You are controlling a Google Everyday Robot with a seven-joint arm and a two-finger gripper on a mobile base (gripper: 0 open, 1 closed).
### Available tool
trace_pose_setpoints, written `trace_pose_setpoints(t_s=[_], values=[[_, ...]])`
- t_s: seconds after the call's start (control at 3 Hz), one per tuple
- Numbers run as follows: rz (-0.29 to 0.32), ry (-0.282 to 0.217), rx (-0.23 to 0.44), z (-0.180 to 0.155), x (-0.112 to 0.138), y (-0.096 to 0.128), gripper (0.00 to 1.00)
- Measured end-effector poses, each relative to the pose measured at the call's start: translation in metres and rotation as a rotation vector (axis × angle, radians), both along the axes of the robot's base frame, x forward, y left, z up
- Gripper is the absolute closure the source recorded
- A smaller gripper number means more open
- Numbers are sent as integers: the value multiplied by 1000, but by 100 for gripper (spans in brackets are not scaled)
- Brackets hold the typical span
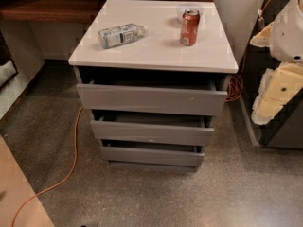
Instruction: Place coke can into middle drawer
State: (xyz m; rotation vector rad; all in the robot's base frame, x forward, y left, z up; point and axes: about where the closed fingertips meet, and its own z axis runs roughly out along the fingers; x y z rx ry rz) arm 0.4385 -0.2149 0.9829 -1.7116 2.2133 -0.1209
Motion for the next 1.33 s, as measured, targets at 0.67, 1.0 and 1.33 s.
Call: trace_pose_setpoints(t_s=[0.67,1.0,1.33], values=[[11,14,21,-9,2,4,0],[49,27,54,-31,5,15,0],[127,46,78,-77,11,30,0]])
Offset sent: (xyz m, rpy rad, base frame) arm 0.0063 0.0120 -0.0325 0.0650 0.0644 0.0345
